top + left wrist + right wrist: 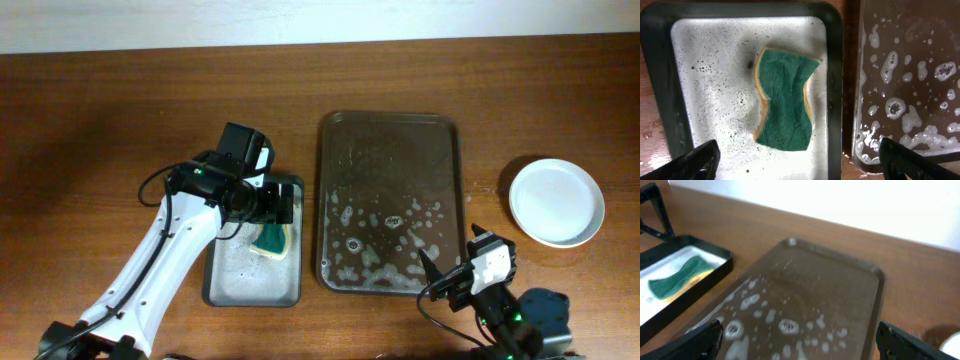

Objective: Clean dirty plates on tray and stack at the side

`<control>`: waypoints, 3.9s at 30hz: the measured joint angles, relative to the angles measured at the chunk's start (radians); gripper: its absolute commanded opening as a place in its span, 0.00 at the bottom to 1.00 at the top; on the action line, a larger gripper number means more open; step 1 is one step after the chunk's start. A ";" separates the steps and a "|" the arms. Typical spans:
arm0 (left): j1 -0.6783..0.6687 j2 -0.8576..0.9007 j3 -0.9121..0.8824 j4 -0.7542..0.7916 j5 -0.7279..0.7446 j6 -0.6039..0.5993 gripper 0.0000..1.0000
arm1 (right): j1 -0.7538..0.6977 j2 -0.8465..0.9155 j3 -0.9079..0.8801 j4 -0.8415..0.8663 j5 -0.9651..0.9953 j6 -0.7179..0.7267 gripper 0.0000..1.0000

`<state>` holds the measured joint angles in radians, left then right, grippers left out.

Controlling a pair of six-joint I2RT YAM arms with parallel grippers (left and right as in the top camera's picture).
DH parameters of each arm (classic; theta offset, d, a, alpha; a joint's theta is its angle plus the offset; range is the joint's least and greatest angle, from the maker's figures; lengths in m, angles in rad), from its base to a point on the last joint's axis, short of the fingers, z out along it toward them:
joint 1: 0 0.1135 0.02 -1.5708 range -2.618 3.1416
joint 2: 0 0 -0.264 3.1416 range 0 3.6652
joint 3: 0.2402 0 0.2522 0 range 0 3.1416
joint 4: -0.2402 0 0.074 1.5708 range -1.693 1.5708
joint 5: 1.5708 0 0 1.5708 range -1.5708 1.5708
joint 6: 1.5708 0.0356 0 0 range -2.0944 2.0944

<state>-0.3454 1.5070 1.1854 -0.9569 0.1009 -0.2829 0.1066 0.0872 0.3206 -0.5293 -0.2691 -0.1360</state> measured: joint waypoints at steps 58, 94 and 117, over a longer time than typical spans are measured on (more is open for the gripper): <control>0.307 -1.494 -1.172 0.916 -0.051 0.003 0.99 | 0.000 -0.077 -0.306 0.476 0.011 -0.003 0.99; 0.307 -1.494 -1.175 0.888 -0.052 0.003 1.00 | 0.000 -0.077 -0.306 0.476 0.011 -0.003 0.99; 0.307 -1.494 -1.175 0.888 -0.052 0.003 0.99 | 0.000 -0.077 -0.306 0.476 0.011 -0.003 0.99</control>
<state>-0.0387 0.0128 0.0105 -0.0689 0.0490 -0.2794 0.1066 0.0101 0.0143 -0.0536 -0.2581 -0.1387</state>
